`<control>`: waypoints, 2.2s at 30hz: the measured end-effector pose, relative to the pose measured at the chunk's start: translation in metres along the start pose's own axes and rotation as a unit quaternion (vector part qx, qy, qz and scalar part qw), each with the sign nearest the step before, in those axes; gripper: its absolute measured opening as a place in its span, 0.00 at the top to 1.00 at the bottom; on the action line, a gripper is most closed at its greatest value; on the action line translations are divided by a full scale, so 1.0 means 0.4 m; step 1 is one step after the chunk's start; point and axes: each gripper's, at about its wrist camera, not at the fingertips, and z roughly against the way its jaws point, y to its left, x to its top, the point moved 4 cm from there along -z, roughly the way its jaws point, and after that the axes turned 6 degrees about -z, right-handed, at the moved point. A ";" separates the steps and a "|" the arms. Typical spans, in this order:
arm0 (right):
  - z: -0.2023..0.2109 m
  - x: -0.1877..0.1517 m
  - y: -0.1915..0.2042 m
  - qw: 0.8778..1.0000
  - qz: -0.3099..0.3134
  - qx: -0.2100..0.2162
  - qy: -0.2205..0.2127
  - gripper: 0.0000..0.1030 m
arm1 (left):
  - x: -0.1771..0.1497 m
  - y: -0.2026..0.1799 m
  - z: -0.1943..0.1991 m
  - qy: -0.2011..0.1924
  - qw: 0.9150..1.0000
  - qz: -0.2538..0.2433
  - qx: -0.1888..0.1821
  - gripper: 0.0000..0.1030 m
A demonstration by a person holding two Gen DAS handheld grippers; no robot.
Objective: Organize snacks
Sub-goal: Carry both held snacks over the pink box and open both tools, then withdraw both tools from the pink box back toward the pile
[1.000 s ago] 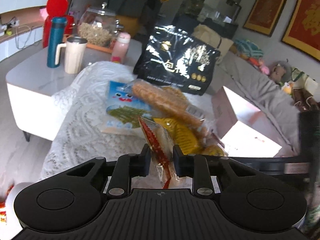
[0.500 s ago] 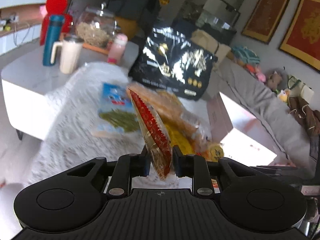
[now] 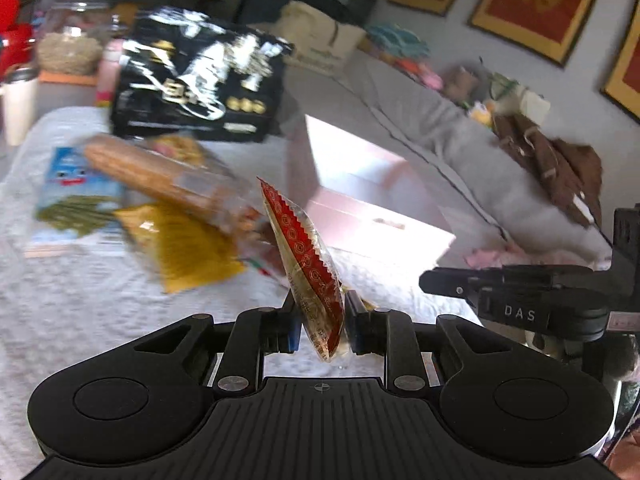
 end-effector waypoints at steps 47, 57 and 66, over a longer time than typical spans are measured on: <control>-0.130 0.295 -0.231 0.993 -0.051 -0.077 -0.070 0.66 | 0.408 -0.107 -0.357 -0.010 0.996 -0.051 -0.069 0.73; -0.267 0.272 -0.294 0.995 -0.062 -0.077 -0.007 0.61 | 0.384 -0.047 -0.460 0.030 0.996 -0.077 0.016 0.70; -0.271 0.294 -0.339 0.977 -0.036 -0.206 -0.043 0.60 | 0.356 -0.013 -0.426 0.015 0.992 -0.091 0.091 0.70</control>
